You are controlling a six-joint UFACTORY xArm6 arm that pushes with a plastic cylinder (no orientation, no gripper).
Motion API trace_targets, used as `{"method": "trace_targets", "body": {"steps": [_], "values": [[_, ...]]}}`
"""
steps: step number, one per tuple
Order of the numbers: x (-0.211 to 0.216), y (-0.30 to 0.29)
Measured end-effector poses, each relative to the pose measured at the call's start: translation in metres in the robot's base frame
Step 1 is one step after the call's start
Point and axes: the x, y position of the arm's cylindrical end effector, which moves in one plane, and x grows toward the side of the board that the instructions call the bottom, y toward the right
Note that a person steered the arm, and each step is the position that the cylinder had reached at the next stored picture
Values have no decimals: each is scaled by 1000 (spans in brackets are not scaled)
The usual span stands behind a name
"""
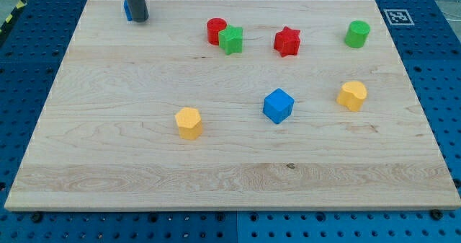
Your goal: Slide the yellow hexagon towards the left side of the blue cube
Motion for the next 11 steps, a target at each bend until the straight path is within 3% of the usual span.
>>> {"method": "trace_targets", "body": {"steps": [4, 6, 7, 9, 10, 11], "values": [[247, 16], [254, 76], [218, 77], [269, 99], [272, 143], [250, 158]]}}
